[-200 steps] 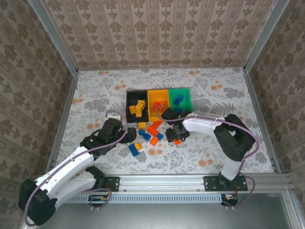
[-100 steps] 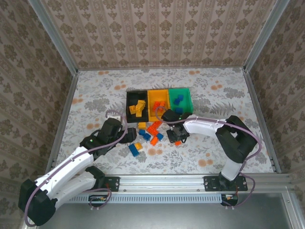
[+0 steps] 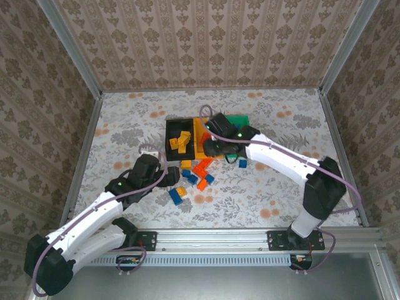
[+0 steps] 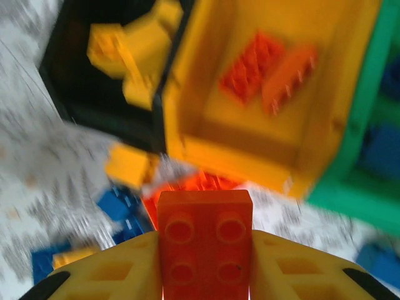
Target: Sort the legos into containers by color
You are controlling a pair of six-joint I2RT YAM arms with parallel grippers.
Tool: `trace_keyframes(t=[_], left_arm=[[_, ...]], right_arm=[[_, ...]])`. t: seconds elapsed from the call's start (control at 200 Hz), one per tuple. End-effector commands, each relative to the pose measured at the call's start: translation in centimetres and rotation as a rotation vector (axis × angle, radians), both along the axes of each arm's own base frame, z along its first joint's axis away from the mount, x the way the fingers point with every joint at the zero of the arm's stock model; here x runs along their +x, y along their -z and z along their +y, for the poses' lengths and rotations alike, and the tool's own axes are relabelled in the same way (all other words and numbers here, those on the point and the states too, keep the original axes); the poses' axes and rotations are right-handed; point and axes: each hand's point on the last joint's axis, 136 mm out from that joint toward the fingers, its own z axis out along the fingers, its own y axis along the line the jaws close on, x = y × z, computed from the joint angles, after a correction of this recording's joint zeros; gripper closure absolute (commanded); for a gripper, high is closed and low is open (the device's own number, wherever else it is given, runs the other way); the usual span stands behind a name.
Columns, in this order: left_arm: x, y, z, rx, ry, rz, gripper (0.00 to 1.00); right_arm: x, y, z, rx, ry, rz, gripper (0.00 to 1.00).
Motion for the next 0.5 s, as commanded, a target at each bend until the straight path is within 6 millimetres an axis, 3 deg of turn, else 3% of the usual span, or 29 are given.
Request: trace_keyframes(t=[0.0,0.1,0.205,0.37,0.495], left_arm=[[-0.1,0.3,0.1,-0.010,-0.011,0.018,0.00],[-0.1,0.3,0.0,-0.003,-0.004,0.027,0.00],[-0.2,0.3,0.0,-0.001,-0.001,0.031,0.00],[-0.3,0.5,0.0,0.006,0.007,0.037,0.00],[-0.3,0.8,-0.1,0.016,0.013,0.045,0.00]], right_arm=[[3.9,1.8,0.3,-0.072,0.082,-0.032,0.65],[7.5,2.8,0.2,-0.119,0.154,-0.048,0.65],[9.9,3.9,-0.1,-0.148,0.202,-0.031,0.64],[11.1,4.6,0.0,-0.160,0.221,-0.022,0.59],[11.1,4.4,0.6,-0.136,0.216,-0.011,0.38]])
